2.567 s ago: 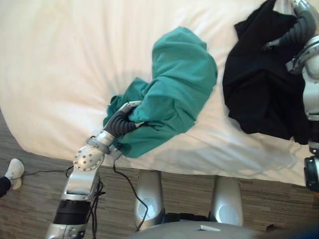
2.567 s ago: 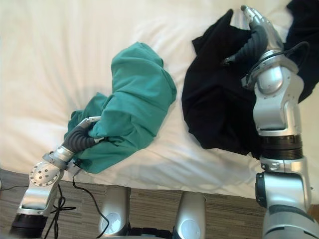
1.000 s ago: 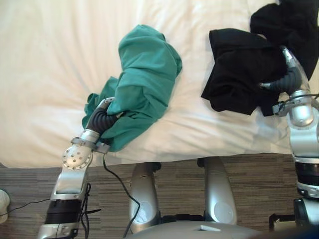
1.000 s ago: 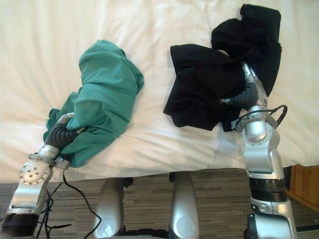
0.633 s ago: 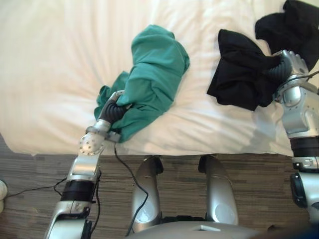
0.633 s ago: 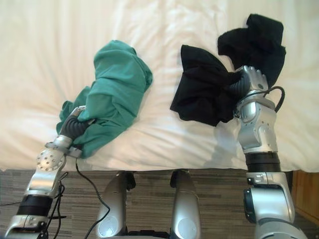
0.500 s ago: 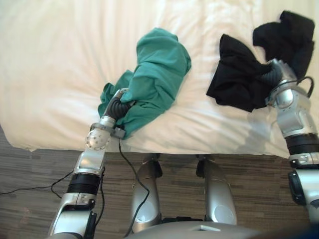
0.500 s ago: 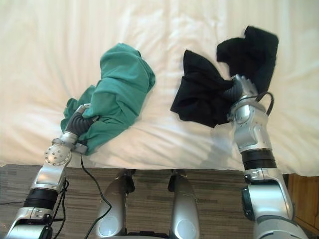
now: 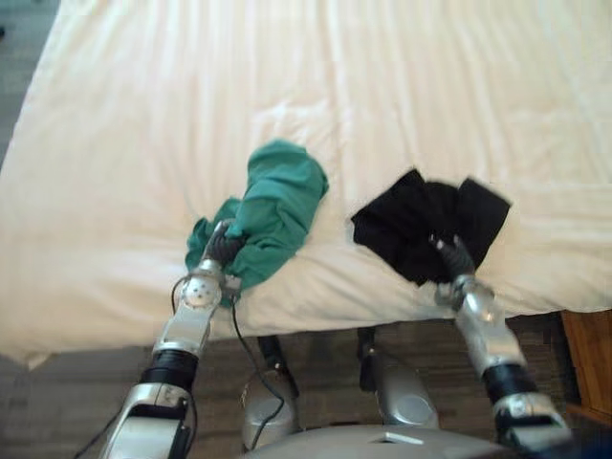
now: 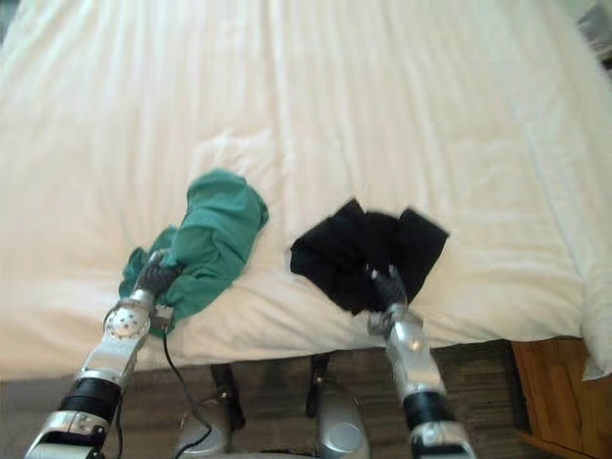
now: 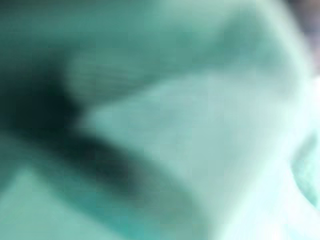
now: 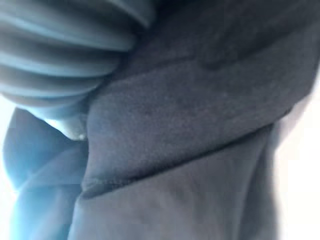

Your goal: Tidy the bed and pick cloth on bed and put in laundry

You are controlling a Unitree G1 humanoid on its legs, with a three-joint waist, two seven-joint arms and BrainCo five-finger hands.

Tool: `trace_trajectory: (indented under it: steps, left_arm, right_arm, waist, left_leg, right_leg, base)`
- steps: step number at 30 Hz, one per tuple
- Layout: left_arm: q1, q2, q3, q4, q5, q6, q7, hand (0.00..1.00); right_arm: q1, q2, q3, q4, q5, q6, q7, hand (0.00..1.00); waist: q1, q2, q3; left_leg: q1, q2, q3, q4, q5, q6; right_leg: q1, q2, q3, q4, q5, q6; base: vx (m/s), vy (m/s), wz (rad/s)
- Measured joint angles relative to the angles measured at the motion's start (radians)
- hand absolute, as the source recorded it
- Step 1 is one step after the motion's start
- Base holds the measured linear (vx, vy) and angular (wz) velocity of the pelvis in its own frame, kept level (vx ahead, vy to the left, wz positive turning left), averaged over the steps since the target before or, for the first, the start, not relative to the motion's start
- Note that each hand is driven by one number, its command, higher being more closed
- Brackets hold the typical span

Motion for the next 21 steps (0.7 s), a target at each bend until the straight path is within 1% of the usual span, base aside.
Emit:
trace_trajectory:
  steps: [1,2,3,4,5,6,7,8,9,10,11,12,13,14,15,16,17,18,19,20,21]
  left_arm:
    - [0.018,-0.019,0.0,0.042,-0.033,0.0,0.001,1.0]
    - [0.035,-0.044,0.004,0.086,-0.041,0.0,0.001,1.0]
    - [0.046,-0.057,0.011,0.105,-0.041,0.0,0.001,1.0]
    - [0.069,-0.088,0.034,0.14,-0.037,0.0,0.0,1.0]
    - [0.094,-0.113,0.068,0.163,-0.026,0.0,0.0,1.0]
    - [0.104,-0.129,0.084,0.175,-0.022,0.0,-0.001,1.0]
    - [0.114,-0.148,0.102,0.188,-0.021,0.002,-0.003,1.0]
    - [0.119,-0.184,0.138,0.202,-0.018,0.021,-0.021,1.0]
    - [0.119,-0.198,0.158,0.206,-0.018,0.031,-0.034,1.0]
    - [0.12,-0.223,0.208,0.21,-0.016,0.06,-0.07,1.0]
    - [0.119,-0.232,0.231,0.21,-0.006,0.076,-0.095,1.0]
    - [0.119,-0.245,0.274,0.21,0.026,0.098,-0.139,1.0]
    - [0.119,-0.251,0.312,0.21,0.087,0.108,-0.189,1.0]
    - [0.118,-0.254,0.355,0.208,0.192,0.11,-0.294,1.0]
    - [0.118,-0.25,0.375,0.204,0.261,0.11,-0.385,1.0]
    - [0.118,-0.24,0.374,0.2,0.302,0.11,-0.441,1.0]
    - [0.12,-0.204,0.346,0.19,0.391,0.109,-0.591,1.0]
    - [0.122,-0.186,0.32,0.184,0.41,0.109,-0.642,1.0]
    - [0.13,-0.15,0.264,0.169,0.411,0.11,-0.742,1.0]
    - [0.15,-0.083,0.147,0.138,0.381,0.135,-0.9,1.0]
    - [0.163,-0.055,0.096,0.122,0.345,0.152,-0.957,1.0]
  right_arm:
    - [0.033,0.018,-0.037,0.06,-0.029,-0.005,0.02,1.0]
    - [0.068,0.037,-0.085,0.137,-0.072,-0.008,0.028,1.0]
    - [0.081,0.043,-0.105,0.182,-0.089,-0.008,0.03,1.0]
    - [0.116,0.058,-0.151,0.266,-0.123,-0.006,0.03,1.0]
    - [0.158,0.068,-0.2,0.331,-0.139,0.008,0.03,1.0]
    - [0.18,0.072,-0.228,0.364,-0.15,0.019,0.029,1.0]
    - [0.212,0.074,-0.266,0.404,-0.181,0.04,0.024,1.0]
    - [0.268,0.073,-0.332,0.449,-0.238,0.09,0.015,1.0]
    - [0.288,0.074,-0.355,0.463,-0.258,0.112,0.011,1.0]
    - [0.328,0.076,-0.395,0.484,-0.296,0.156,-0.002,1.0]
    - [0.345,0.078,-0.411,0.487,-0.307,0.179,-0.006,1.0]
    - [0.375,0.087,-0.432,0.485,-0.324,0.216,-0.012,1.0]
    - [0.39,0.097,-0.44,0.48,-0.335,0.242,-0.016,1.0]
    - [0.411,0.112,-0.44,0.473,-0.35,0.272,-0.017,1.0]
    - [0.422,0.128,-0.436,0.458,-0.362,0.294,-0.017,1.0]
    - [0.432,0.137,-0.431,0.443,-0.364,0.301,-0.019,1.0]
    - [0.44,0.151,-0.401,0.412,-0.373,0.312,-0.022,1.0]
    - [0.44,0.155,-0.391,0.402,-0.374,0.311,-0.022,1.0]
    - [0.439,0.161,-0.369,0.385,-0.377,0.309,-0.021,1.0]
    - [0.443,0.158,-0.361,0.371,-0.394,0.306,-0.022,1.0]
    - [0.443,0.159,-0.361,0.37,-0.395,0.298,-0.023,1.0]
  waist:
    - [-0.012,0.004,-0.029]
    - [-0.017,0.006,-0.056]
    - [-0.015,0.007,-0.07]
    - [-0.015,0.018,-0.094]
    - [-0.018,0.021,-0.12]
    - [-0.022,0.027,-0.128]
    - [-0.026,0.033,-0.133]
    - [-0.028,0.042,-0.138]
    - [-0.028,0.048,-0.139]
    - [-0.029,0.06,-0.144]
    - [-0.028,0.065,-0.146]
    - [-0.029,0.072,-0.149]
    - [-0.029,0.072,-0.149]
    - [-0.028,0.069,-0.152]
    - [-0.028,0.067,-0.153]
    - [-0.027,0.066,-0.153]
    - [-0.025,0.064,-0.154]
    - [-0.025,0.063,-0.155]
    - [-0.024,0.06,-0.157]
    - [-0.025,0.054,-0.162]
    - [-0.025,0.051,-0.166]
  left_leg:
    - [0.045,-0.014,0.006,-0.026,-0.003,0.002]
    - [0.087,-0.024,0.019,-0.036,-0.019,0.001]
    - [0.106,-0.028,0.027,-0.037,-0.028,0.001]
    - [0.137,-0.037,0.042,-0.038,-0.047,0.0]
    - [0.162,-0.046,0.05,-0.038,-0.06,0.004]
    - [0.177,-0.05,0.054,-0.038,-0.071,0.004]
    - [0.198,-0.057,0.056,-0.039,-0.078,0.005]
    - [0.229,-0.064,0.058,-0.039,-0.09,0.01]
    - [0.239,-0.065,0.06,-0.039,-0.096,0.01]
    - [0.25,-0.07,0.064,-0.039,-0.102,0.009]
    - [0.255,-0.071,0.068,-0.039,-0.105,0.009]
    - [0.265,-0.072,0.075,-0.039,-0.109,0.007]
    - [0.275,-0.071,0.078,-0.039,-0.111,0.005]
    - [0.286,-0.068,0.079,-0.039,-0.113,0.003]
    - [0.295,-0.066,0.079,-0.04,-0.114,0.001]
    - [0.3,-0.066,0.08,-0.04,-0.115,0.001]
    - [0.312,-0.066,0.082,-0.04,-0.117,-0.001]
    - [0.315,-0.066,0.082,-0.04,-0.118,-0.001]
    - [0.319,-0.067,0.082,-0.04,-0.119,-0.001]
    - [0.326,-0.068,0.081,-0.04,-0.121,-0.002]
    - [0.326,-0.068,0.079,-0.04,-0.122,-0.002]
  right_leg:
    - [0.038,-0.008,0.002,-0.013,-0.005,0.007]
    - [0.078,-0.014,0.009,-0.025,-0.009,0.014]
    - [0.095,-0.017,0.019,-0.029,-0.012,0.018]
    - [0.126,-0.023,0.03,-0.04,-0.017,0.025]
    - [0.152,-0.031,0.034,-0.05,-0.021,0.03]
    - [0.167,-0.034,0.037,-0.055,-0.023,0.033]
    - [0.188,-0.041,0.038,-0.058,-0.028,0.041]
    - [0.219,-0.051,0.038,-0.058,-0.034,0.043]
    - [0.227,-0.055,0.038,-0.057,-0.037,0.044]
    - [0.236,-0.06,0.037,-0.057,-0.04,0.045]
    - [0.239,-0.062,0.037,-0.057,-0.041,0.045]
    - [0.244,-0.063,0.036,-0.057,-0.043,0.044]
    - [0.252,-0.062,0.036,-0.054,-0.047,0.046]
    - [0.258,-0.061,0.033,-0.044,-0.057,0.044]
    - [0.262,-0.061,0.029,-0.033,-0.064,0.044]
    - [0.266,-0.061,0.028,-0.03,-0.066,0.045]
    - [0.272,-0.061,0.028,-0.02,-0.072,0.043]
    - [0.271,-0.062,0.028,-0.017,-0.073,0.043]
    - [0.272,-0.064,0.027,-0.014,-0.075,0.045]
    - [0.275,-0.066,0.027,-0.003,-0.084,0.047]
    - [0.275,-0.066,0.027,0.0,-0.085,0.047]
  base:
    - [0.1,0.112,-0.15]
    - [0.1,0.118,-0.19]
    - [0.11,0.117,-0.31]
    - [0.11,0.112,-0.31]
    - [0.12,0.106,-0.25]
    - [0.14,0.099,-0.13]
    - [0.12,0.092,-0.08]
    - [0.13,0.092,-0.06]
    - [0.09,0.067,-0.06]
    - [0.07,0.038,-0.07]
    - [0.05,0.023,-0.12]
    - [0.04,0.007,-0.12]
    - [0.04,-0.014,-0.09]
    - [0.01,-0.044,-0.01]
    - [0.0,-0.042,0.02]
    - [-0.01,-0.046,0.01]
    - [0.0,0.0,0.0]
    - [-0.04,-0.027,-0.02]
    - [-0.04,-0.011,0.03]
    - [0.0,0.0,0.0]
    - [0.0,-0.013,0.03]
